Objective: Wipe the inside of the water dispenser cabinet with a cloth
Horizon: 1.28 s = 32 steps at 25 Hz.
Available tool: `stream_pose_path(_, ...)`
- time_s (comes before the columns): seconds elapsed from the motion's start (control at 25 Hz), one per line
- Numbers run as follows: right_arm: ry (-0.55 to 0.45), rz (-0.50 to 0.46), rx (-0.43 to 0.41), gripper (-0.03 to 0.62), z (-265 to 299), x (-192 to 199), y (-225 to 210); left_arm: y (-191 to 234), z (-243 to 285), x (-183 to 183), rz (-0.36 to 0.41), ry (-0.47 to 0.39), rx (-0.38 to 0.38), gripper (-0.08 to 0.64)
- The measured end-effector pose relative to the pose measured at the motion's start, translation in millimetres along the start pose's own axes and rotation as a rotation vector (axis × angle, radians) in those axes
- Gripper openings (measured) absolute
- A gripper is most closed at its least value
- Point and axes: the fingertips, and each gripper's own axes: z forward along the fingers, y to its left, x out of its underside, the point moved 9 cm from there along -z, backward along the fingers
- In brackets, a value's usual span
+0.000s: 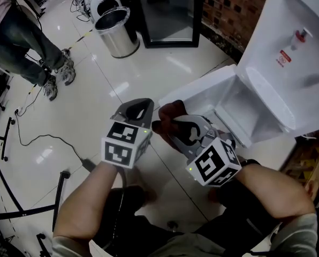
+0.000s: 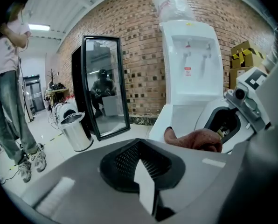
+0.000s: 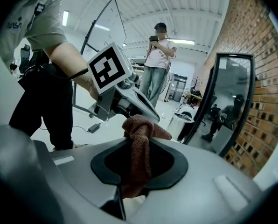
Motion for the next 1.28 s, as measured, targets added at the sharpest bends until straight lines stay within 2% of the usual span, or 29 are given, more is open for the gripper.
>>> stream_pose_path(0.28, 0.062, 0.0, -0.017, 0.098, 28.3, 29.8, -3.5, 1.9, 11.6, 15.8, -0.019, 0.074, 0.003, 0.002)
stream_pose_path(0.8, 0.018, 0.122, 0.104, 0.098, 28.0, 41.3, -29.3, -6.9, 27.6, 21.6, -0.022, 0.095, 0.054, 0.0)
stream_pose_path(1.28, 0.116, 0.227, 0.309, 0.098, 22.0, 81.1, -71.2, -6.2, 29.6, 22.5, -0.029, 0.107, 0.026, 0.0)
